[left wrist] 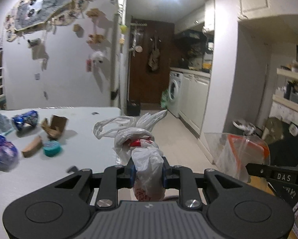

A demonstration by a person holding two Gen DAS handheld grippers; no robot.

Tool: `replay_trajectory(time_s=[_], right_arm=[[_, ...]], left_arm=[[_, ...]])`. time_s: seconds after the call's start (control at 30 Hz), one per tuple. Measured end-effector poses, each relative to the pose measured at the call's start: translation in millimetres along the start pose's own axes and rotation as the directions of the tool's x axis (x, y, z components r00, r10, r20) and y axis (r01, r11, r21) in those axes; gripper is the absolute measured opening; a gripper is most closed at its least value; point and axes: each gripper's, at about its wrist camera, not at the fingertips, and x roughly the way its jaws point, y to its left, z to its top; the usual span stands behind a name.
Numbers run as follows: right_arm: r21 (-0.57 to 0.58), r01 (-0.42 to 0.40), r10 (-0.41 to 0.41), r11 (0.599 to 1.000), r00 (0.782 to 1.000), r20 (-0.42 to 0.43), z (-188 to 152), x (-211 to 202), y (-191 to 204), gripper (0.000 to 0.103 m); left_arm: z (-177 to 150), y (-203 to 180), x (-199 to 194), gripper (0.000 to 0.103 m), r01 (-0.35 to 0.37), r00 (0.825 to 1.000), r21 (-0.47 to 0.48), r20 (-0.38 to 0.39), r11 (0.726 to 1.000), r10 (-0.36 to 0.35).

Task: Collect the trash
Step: 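Carry the white bag and clear bag over the trash bin with both tools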

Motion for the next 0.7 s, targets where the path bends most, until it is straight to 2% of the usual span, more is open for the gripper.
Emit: replay_trajectory(time_s=[0.13,0.27,0.5,0.7], right_arm=[[0.020,0.014,-0.014,1.000,1.000,-0.025,-10,8,-17,0.004],[0.046,0.035,-0.031,0.998,0.996,-0.080,-27,21,-39,0.004],[0.092,0.068,-0.052,0.993,0.984,-0.173,-52,51,-73,0.004],[0.112,0.075,-0.047,0.991,0.971,-0.235,-62,81,-90,0.004]], left_arm=[[-16,-22,28,0.025,0.025,0.997,0.034,-0.077,0.999,-0.023],[-36,-35,58,0.026,0.049,0.985,0.030,-0.169,0.998,-0.043],[-67,-50,102,0.026,0.070,0.953,0.052,-0.299,0.996,-0.051],[-82,-53,129,0.026,0.093,0.925,0.057,-0.375,0.994,-0.065]])
